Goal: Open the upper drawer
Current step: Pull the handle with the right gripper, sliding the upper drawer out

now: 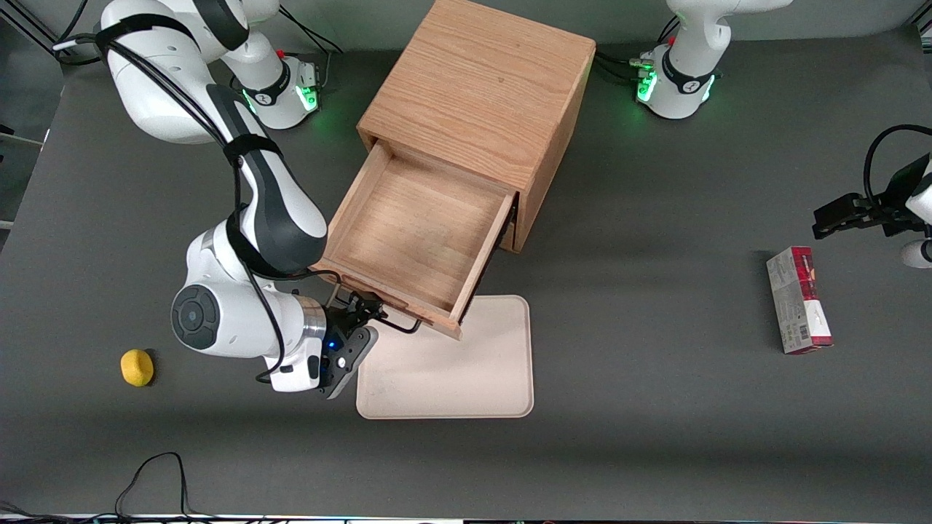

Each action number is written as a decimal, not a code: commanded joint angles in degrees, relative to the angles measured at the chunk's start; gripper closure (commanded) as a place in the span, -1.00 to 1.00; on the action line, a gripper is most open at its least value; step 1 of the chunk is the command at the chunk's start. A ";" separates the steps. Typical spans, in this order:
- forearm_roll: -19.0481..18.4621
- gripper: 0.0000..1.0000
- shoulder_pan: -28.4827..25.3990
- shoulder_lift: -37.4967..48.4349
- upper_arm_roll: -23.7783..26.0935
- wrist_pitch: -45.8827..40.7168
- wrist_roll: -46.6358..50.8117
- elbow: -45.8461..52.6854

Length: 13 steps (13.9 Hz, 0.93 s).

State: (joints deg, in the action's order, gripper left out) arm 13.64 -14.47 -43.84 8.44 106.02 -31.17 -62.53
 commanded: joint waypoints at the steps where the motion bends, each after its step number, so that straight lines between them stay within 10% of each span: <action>1: -0.72 -1.00 0.14 -1.34 -0.69 1.38 -0.29 2.06; 13: -0.63 -1.00 0.67 -0.11 -0.61 -5.10 -0.47 4.78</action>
State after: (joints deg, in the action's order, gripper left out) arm 13.63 -14.31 -43.91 7.74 103.96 -31.17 -61.23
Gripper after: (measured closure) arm 0.000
